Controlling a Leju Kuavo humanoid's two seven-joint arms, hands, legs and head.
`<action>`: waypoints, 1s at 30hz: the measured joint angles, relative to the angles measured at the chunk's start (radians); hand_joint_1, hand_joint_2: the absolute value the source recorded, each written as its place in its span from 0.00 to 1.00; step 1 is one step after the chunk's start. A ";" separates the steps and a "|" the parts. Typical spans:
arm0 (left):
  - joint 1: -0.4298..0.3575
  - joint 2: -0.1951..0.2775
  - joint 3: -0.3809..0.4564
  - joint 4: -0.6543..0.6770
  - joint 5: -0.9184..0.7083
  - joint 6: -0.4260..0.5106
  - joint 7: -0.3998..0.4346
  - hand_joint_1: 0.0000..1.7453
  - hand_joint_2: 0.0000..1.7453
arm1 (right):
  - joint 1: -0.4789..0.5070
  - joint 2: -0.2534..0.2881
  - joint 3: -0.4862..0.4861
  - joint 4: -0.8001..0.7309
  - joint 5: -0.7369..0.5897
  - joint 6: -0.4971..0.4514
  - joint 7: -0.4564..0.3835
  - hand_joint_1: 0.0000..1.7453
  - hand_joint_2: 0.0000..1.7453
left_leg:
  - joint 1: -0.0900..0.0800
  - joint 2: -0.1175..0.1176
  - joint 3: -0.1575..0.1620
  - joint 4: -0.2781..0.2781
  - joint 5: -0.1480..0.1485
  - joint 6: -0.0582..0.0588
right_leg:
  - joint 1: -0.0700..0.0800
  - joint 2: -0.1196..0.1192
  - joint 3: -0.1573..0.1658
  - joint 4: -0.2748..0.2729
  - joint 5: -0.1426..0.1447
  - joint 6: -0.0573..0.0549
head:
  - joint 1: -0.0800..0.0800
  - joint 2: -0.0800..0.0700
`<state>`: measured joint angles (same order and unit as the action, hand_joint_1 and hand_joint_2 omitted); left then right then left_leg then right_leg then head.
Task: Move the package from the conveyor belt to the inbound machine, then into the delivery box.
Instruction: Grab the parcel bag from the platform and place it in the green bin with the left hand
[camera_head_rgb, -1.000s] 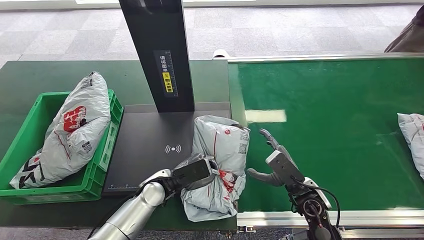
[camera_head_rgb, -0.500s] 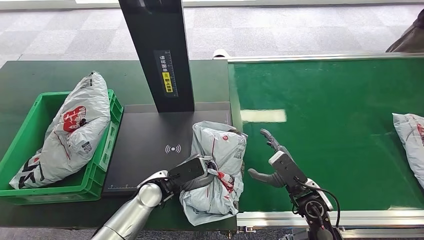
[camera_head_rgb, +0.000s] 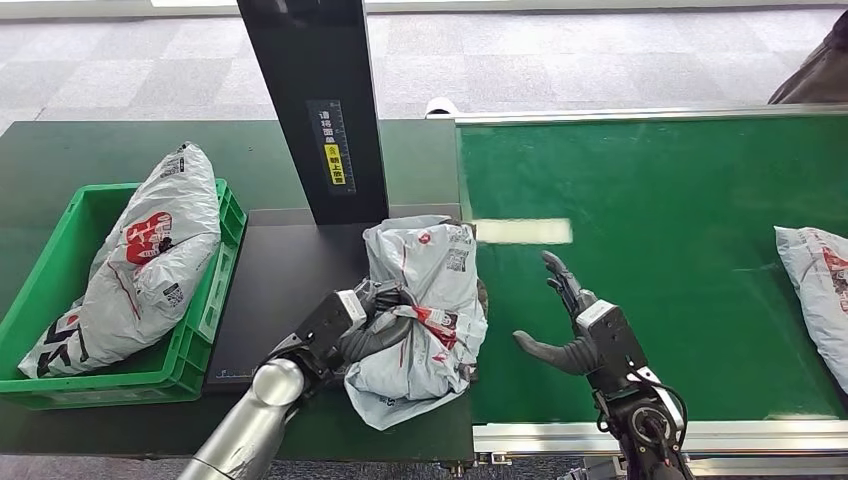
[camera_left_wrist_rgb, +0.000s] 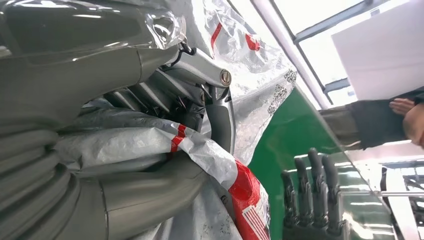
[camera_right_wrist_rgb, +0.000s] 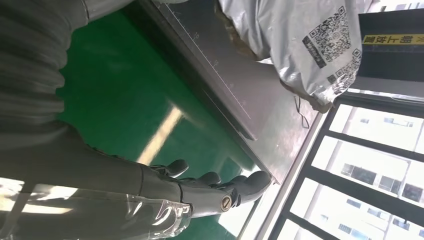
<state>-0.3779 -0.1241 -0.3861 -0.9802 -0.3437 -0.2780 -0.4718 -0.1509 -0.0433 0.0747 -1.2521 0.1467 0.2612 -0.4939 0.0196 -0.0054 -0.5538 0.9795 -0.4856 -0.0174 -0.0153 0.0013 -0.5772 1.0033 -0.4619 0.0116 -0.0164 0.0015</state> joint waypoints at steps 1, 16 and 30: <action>0.002 0.000 0.004 -0.008 0.000 0.000 0.000 1.00 1.00 | 0.001 0.000 -0.002 -0.002 0.000 0.000 0.000 0.00 1.00 | 0.000 0.000 0.000 0.000 0.000 0.000 | 0.000 0.000 0.000 0.000 0.000 0.000 | 0.000 0.000; 0.015 0.001 0.022 -0.046 0.001 0.000 -0.002 1.00 1.00 | 0.006 0.000 -0.016 -0.013 -0.001 0.000 -0.001 0.00 1.00 | 0.000 0.000 0.000 0.000 0.000 0.000 | 0.000 0.000 0.000 0.000 0.000 0.000 | 0.000 0.000; 0.016 0.001 0.023 -0.049 0.001 0.000 -0.002 1.00 1.00 | 0.006 0.001 -0.016 -0.013 -0.001 0.000 -0.003 0.00 1.00 | 0.000 0.000 0.000 0.000 0.000 0.000 | 0.000 0.000 0.000 0.000 0.000 0.000 | 0.000 0.000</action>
<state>-0.3621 -0.1232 -0.3632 -1.0296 -0.3429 -0.2781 -0.4734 -0.1451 -0.0427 0.0587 -1.2650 0.1461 0.2617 -0.4971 0.0196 -0.0054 -0.5539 0.9795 -0.4855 -0.0174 -0.0153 0.0013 -0.5775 1.0033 -0.4619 0.0116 -0.0164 0.0015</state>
